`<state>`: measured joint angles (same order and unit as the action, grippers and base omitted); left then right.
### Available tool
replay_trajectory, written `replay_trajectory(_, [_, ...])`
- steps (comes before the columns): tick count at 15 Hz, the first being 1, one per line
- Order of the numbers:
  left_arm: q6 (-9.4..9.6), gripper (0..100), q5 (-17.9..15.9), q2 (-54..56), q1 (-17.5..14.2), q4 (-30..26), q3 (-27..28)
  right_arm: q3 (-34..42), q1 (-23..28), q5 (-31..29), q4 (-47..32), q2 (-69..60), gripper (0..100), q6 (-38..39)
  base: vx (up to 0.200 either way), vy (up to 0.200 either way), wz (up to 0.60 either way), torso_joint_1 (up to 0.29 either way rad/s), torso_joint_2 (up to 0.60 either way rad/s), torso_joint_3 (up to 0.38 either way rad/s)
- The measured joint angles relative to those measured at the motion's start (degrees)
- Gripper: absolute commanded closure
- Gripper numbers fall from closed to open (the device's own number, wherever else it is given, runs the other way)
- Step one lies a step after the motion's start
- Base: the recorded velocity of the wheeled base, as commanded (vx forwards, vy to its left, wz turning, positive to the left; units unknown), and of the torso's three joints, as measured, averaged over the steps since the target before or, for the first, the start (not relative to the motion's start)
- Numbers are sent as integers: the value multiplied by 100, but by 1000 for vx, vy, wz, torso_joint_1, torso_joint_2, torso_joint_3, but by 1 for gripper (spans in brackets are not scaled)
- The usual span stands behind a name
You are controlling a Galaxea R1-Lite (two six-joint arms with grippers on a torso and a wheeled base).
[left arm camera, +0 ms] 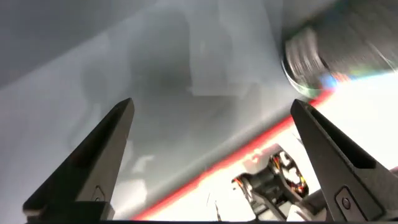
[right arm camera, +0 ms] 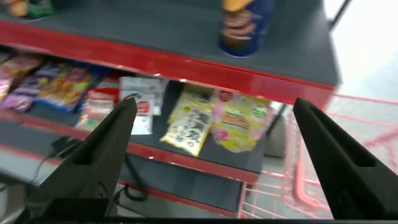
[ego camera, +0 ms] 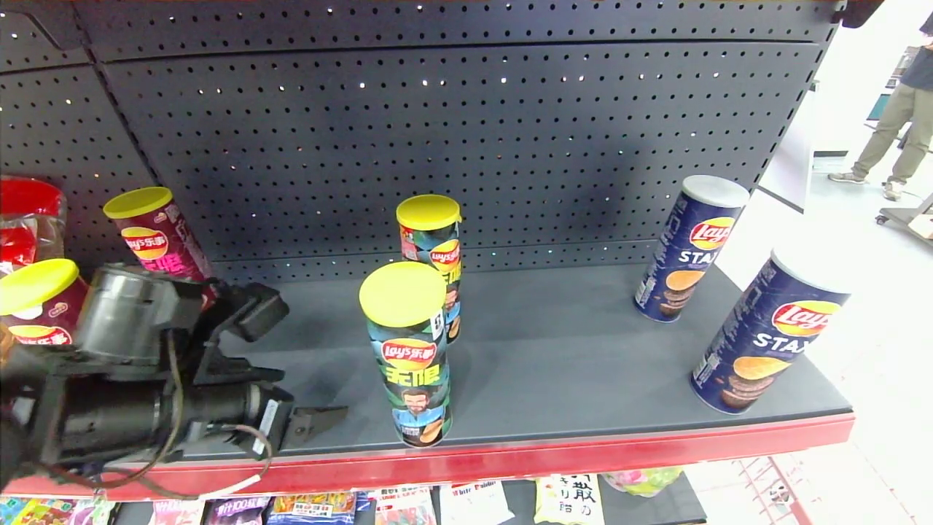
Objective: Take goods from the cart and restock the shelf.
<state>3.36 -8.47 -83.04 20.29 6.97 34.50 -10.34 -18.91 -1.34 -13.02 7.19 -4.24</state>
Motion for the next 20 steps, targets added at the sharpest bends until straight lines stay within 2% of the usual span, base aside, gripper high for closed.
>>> replay_trajectory(2, [-6,0,56,1069,-174,-128,-394,161,12,-89,-17,-30,0,-51,0,0,0,0,0,0])
replay_trajectory(5, [-94,0,199,2742,-764,-724,-700,211,323,-385,-15,-66,0,-57,0,0,0,0,0,0])
replay_trajectory(7, [-213,0,229,3944,-1084,-1636,-779,183,756,-443,-17,-67,0,-60,0,0,0,0,0,0])
replay_trajectory(9, [-325,0,323,5152,-1261,-2782,-820,185,1337,-446,-24,-76,0,-57,0,0,0,0,0,0])
replay_trajectory(10, [-396,0,506,5705,-1326,-3272,-855,194,1593,-432,-24,-89,0,-57,0,0,0,0,0,0])
replay_trajectory(11, [-550,0,861,6218,-1420,-3678,-951,207,1822,-388,-26,-122,0,-57,0,0,0,0,0,0])
replay_trajectory(12, [-757,0,1230,6615,-1495,-3788,-1124,211,1907,-317,-24,-190,0,-62,0,0,0,0,0,0])
replay_trajectory(13, [-889,0,1496,6949,-1545,-3711,-1340,221,1932,-260,-22,-304,0,-66,0,0,0,0,0,0])
replay_trajectory(15, [-985,0,1736,7412,-1618,-2753,-1887,288,1926,-221,115,-529,0,-38,0,0,0,0,0,0])
replay_trajectory(16, [-985,0,1684,7552,-1632,-2071,-2199,371,1920,-200,350,-594,0,4,0,0,0,0,0,0])
replay_trajectory(18, [-858,0,1356,7704,-1648,-719,-2921,528,1915,213,656,-667,0,37,0,0,0,0,0,0])
replay_trajectory(19, [-779,0,1211,7748,-1652,-413,-3161,618,1915,150,900,-684,0,96,0,0,0,0,0,0])
replay_trajectory(20, [-577,0,1054,7779,-1654,-506,-3288,707,1918,-304,1100,-692,0,201,0,0,0,0,0,0])
